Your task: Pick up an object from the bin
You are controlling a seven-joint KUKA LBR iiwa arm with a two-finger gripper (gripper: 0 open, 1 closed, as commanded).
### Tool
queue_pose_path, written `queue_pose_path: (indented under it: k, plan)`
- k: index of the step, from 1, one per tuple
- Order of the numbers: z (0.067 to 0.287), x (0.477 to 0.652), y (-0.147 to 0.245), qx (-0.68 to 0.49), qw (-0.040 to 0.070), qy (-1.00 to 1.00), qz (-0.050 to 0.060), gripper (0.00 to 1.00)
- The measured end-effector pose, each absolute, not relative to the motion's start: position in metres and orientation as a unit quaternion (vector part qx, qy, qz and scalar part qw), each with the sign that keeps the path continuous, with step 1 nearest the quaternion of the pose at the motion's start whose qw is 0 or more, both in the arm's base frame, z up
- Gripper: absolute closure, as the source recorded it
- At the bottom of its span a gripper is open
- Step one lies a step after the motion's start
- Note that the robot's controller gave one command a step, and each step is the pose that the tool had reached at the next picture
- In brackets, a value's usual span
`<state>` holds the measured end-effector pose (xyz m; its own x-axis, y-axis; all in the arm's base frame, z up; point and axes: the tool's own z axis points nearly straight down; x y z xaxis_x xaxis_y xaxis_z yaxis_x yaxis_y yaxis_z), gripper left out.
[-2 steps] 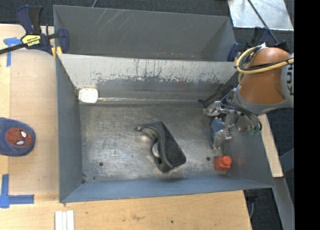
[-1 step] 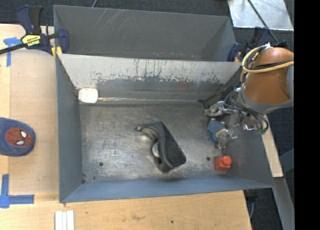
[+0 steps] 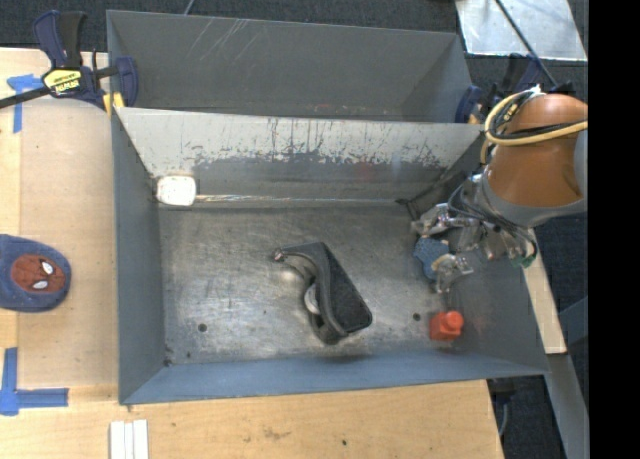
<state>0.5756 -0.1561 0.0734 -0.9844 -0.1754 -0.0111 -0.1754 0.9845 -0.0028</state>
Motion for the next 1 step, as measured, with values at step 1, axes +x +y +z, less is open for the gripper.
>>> queue_pose_path:
  k: [1]
  plan:
    - [0.2067, 0.5708, -0.1511, -0.188, 0.005, 0.982, -0.002, 1.0]
